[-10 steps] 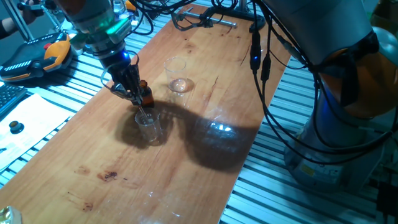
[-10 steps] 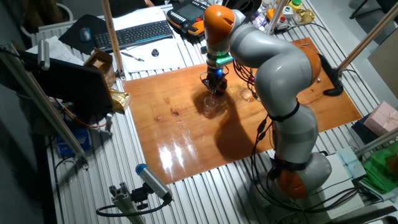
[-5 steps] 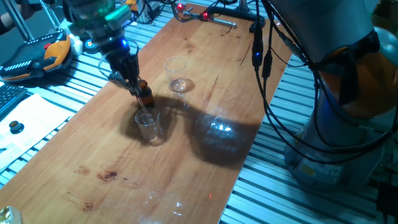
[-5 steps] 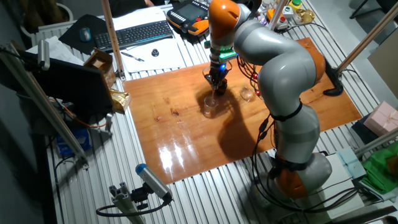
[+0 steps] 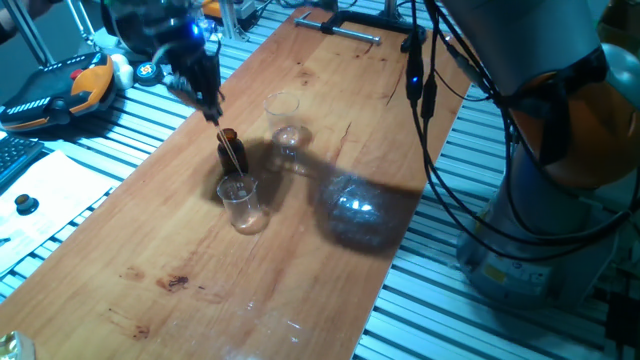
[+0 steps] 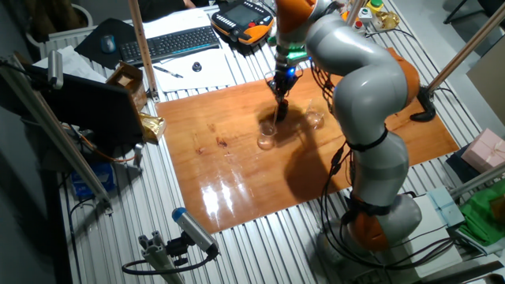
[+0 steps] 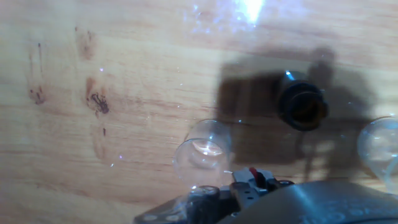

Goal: Transfer liquid using a dropper

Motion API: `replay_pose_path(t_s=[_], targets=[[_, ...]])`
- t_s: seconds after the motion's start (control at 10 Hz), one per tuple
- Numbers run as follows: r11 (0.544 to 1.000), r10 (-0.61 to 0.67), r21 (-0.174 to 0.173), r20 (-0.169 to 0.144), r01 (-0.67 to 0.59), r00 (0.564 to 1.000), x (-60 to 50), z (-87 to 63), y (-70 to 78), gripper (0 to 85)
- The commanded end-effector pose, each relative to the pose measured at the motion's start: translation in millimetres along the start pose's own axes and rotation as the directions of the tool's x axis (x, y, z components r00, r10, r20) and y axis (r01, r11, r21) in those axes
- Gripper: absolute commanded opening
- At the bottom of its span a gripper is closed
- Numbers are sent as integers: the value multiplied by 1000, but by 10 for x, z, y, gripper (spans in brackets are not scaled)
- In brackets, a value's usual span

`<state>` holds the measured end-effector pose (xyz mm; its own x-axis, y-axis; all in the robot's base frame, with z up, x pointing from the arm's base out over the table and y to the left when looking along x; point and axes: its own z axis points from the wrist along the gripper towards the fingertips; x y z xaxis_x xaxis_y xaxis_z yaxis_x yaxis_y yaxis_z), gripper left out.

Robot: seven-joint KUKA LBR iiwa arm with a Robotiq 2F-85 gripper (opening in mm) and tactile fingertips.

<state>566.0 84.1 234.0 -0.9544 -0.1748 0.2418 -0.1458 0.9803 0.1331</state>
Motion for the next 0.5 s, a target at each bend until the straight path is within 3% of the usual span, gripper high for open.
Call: replay_pose_path(t_s=[0.0, 0.3, 0.4], targets=[[1000, 2, 14, 16, -2, 1000, -4, -46, -26, 7], [999, 10, 49, 115, -16, 993, 5, -173, -131, 7], [998, 11, 58, 129, -18, 992, 3, -237, -161, 7]])
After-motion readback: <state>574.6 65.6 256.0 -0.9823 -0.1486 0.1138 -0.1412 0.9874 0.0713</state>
